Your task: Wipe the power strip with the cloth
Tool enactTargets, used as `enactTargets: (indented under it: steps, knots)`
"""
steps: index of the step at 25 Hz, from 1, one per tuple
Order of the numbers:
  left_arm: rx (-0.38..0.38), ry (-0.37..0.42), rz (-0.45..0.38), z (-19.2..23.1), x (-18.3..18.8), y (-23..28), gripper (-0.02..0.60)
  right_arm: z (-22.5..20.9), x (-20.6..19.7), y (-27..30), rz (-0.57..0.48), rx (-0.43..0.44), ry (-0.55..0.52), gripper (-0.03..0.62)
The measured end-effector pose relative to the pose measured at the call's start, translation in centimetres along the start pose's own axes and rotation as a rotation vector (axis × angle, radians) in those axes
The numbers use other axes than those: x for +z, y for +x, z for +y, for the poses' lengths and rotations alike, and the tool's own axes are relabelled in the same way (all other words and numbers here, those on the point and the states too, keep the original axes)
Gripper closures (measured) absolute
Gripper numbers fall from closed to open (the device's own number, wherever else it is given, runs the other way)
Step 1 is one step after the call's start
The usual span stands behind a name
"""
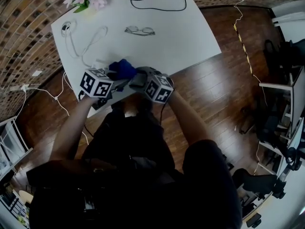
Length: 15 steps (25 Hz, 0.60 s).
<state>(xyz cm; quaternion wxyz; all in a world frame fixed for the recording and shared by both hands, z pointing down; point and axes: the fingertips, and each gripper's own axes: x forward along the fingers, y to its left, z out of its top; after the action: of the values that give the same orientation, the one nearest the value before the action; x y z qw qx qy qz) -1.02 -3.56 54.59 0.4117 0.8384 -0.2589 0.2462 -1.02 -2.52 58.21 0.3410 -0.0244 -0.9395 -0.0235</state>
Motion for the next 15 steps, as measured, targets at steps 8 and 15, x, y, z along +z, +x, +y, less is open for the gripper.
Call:
enactTargets:
  steps: [8, 15]
  knots:
    - [-0.039, -0.059, 0.011, 0.0, 0.2, 0.0, 0.492, 0.1, 1.3, 1.8, 0.022, -0.062, 0.119, 0.260]
    - [-0.012, -0.007, 0.023, -0.1, 0.1, 0.0, 0.492, -0.3, 1.7, 2.2, 0.026, -0.050, 0.110, 0.330]
